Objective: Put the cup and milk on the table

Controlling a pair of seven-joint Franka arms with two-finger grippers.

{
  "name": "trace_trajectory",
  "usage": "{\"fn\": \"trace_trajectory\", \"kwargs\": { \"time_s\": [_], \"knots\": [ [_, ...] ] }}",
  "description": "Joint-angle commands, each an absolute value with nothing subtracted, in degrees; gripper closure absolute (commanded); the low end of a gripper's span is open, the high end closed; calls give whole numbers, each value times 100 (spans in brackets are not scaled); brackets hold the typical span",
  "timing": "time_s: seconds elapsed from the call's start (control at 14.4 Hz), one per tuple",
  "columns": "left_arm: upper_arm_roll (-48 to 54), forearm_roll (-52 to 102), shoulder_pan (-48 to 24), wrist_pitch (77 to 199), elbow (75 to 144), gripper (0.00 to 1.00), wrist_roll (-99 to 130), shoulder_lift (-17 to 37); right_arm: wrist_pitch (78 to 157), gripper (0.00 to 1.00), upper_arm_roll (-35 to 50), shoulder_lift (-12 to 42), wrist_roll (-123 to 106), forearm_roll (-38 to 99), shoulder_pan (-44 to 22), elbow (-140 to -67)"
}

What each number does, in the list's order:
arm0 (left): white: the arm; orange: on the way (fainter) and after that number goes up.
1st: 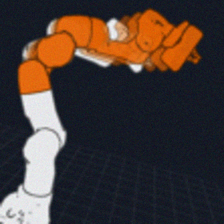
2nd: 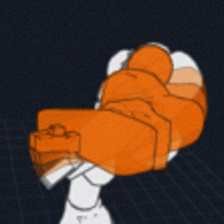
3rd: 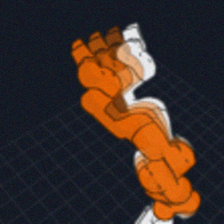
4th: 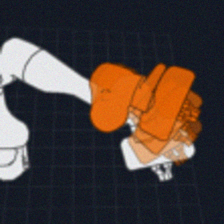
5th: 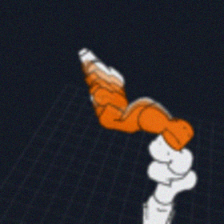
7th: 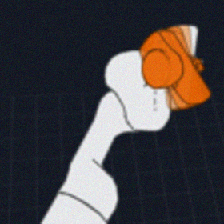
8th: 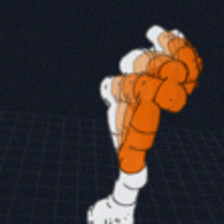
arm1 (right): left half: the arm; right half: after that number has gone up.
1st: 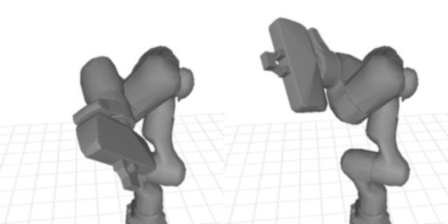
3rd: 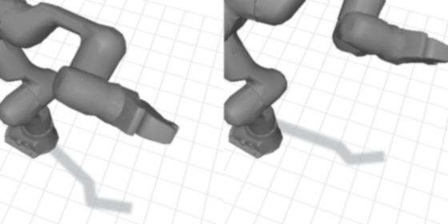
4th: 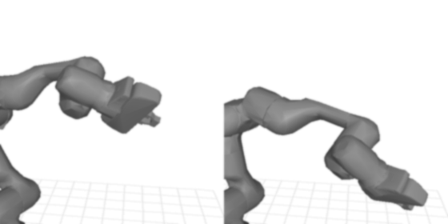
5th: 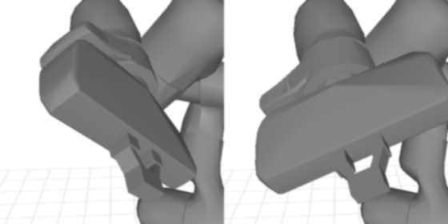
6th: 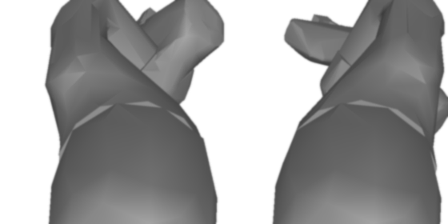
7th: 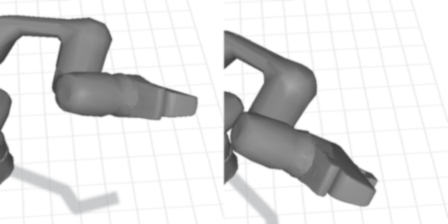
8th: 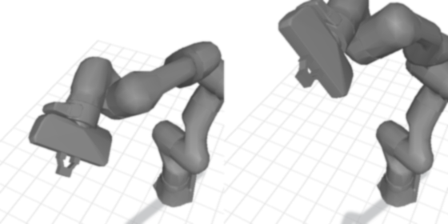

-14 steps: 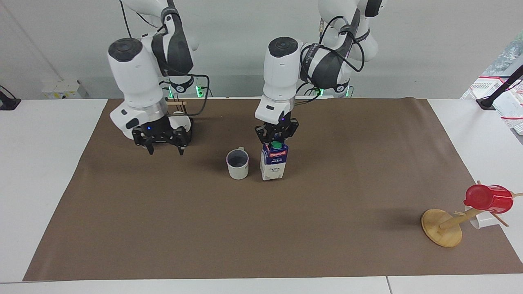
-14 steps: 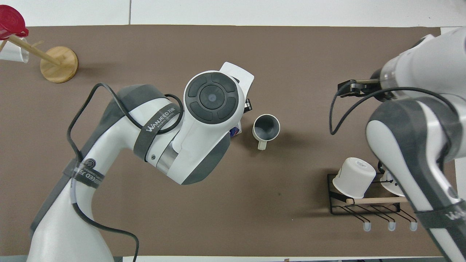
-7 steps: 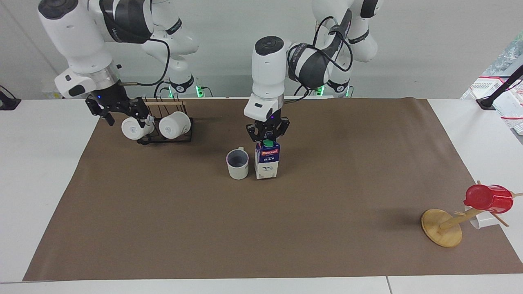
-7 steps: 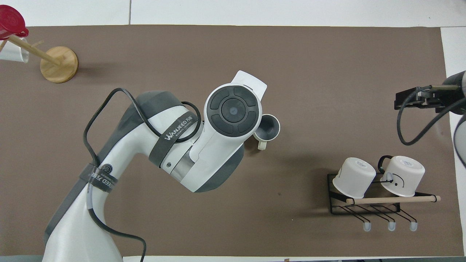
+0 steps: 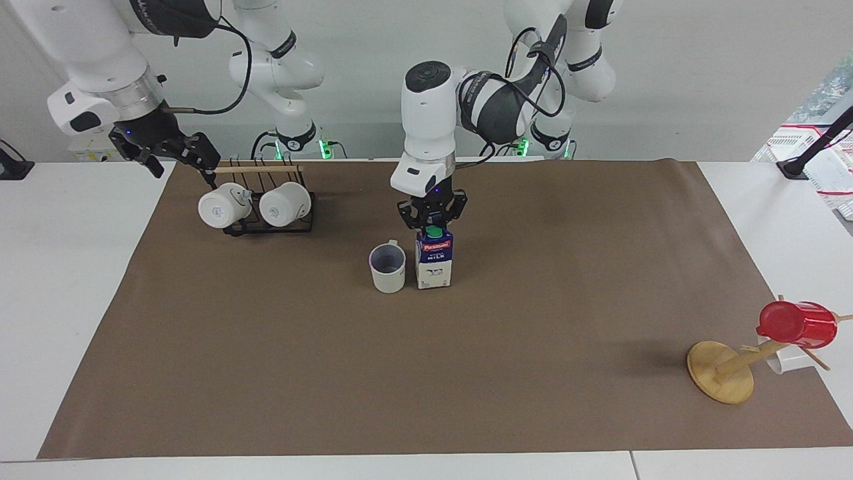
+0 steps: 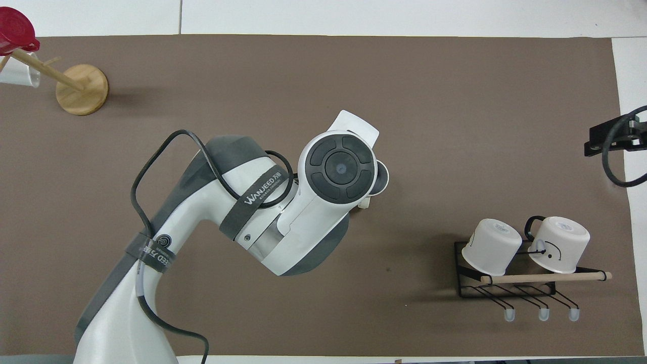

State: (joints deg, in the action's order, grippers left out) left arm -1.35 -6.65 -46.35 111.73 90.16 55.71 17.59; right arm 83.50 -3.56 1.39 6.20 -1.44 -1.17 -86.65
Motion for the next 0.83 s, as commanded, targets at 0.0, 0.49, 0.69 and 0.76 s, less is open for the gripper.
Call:
{"fn": "trace_trajectory", "kwargs": {
  "time_s": [0.0, 0.49, 0.69, 0.76],
  "knots": [
    [-193, -809, -4711, 11303, 9351, 100, 5669, 1521, 8437, 0, -290, 149, 519, -105, -114, -8675],
    [-176, -791, -4711, 11434, 9396, 99, 5660, 1521, 8552, 0, -281, 141, 519, -105, -114, -8728],
    [-167, -782, -4711, 11469, 9396, 91, 5669, 1512, 8552, 0, -281, 141, 519, -105, -114, -8736],
    [-167, -782, -4711, 11522, 9404, 90, 5669, 1512, 8552, 0, -281, 141, 519, -105, -114, -8736]
  ]
}}
